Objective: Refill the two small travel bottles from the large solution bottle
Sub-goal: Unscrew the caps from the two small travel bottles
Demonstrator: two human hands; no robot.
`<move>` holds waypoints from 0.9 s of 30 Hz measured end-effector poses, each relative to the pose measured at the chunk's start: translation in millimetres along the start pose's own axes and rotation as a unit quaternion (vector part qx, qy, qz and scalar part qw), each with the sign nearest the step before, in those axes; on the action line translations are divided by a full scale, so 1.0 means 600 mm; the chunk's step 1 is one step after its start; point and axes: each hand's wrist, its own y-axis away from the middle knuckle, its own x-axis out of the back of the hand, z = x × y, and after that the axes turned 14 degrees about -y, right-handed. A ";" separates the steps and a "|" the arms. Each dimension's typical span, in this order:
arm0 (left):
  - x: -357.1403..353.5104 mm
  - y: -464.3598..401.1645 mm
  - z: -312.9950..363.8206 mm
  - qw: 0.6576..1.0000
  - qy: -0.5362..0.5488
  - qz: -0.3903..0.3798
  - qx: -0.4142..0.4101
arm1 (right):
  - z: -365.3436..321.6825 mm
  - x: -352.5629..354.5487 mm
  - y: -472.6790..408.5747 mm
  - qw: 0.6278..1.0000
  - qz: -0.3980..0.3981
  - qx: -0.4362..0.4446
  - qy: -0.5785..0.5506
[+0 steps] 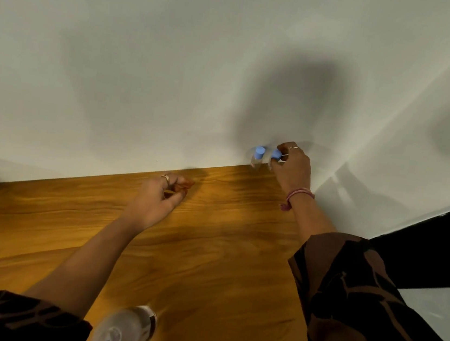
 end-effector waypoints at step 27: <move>0.200 0.357 -0.011 0.976 0.193 0.101 -0.006 | -0.485 -0.046 0.418 0.886 -0.409 0.216 -0.041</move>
